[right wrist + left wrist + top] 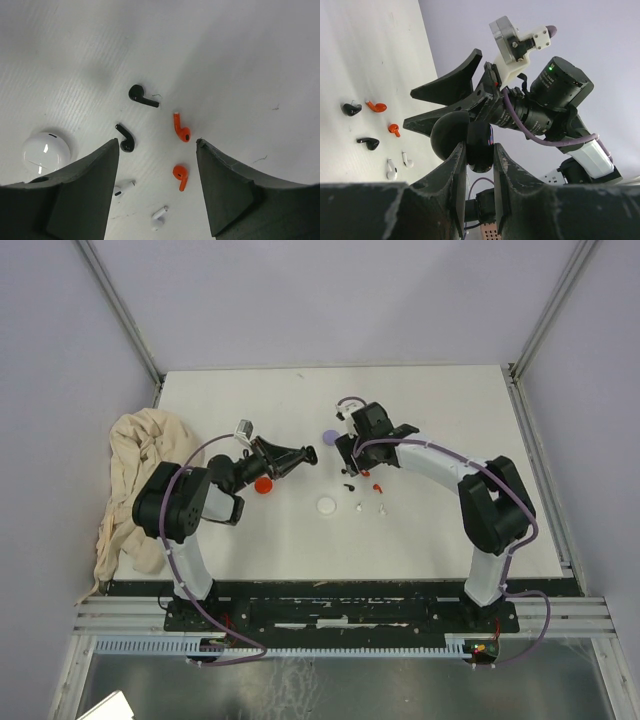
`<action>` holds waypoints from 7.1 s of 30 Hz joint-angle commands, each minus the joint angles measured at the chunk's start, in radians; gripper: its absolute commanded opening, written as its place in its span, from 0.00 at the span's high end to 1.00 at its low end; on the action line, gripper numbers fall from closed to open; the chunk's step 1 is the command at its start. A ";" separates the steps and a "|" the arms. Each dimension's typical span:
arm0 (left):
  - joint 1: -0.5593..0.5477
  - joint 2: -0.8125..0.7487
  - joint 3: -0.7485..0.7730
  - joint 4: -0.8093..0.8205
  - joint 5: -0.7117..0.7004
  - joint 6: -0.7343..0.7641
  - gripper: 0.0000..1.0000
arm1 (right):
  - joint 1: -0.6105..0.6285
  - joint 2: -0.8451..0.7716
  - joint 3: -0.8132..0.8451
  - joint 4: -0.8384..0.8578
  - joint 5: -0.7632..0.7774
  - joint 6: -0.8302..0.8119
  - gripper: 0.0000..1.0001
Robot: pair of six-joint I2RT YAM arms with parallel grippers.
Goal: Insert the wireless bluetooth earbuds into the charging case
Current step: Pick up the earbud from the center of the board, then place the earbud in the charging case.
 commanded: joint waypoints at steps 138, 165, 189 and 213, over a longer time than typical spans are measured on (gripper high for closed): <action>-0.102 0.078 0.198 0.212 0.214 -0.326 0.97 | -0.009 -0.378 -0.350 0.824 -0.547 0.026 0.98; -0.109 0.028 0.220 0.210 0.233 -0.334 0.97 | -0.022 -0.353 -0.377 0.807 -0.599 0.015 0.98; -0.109 0.011 0.238 0.212 0.233 -0.346 0.97 | -0.032 -0.354 -0.394 0.793 -0.603 0.015 0.98; -0.107 0.038 0.220 0.211 0.214 -0.333 0.97 | -0.082 -0.505 -0.413 0.764 -0.442 0.091 0.41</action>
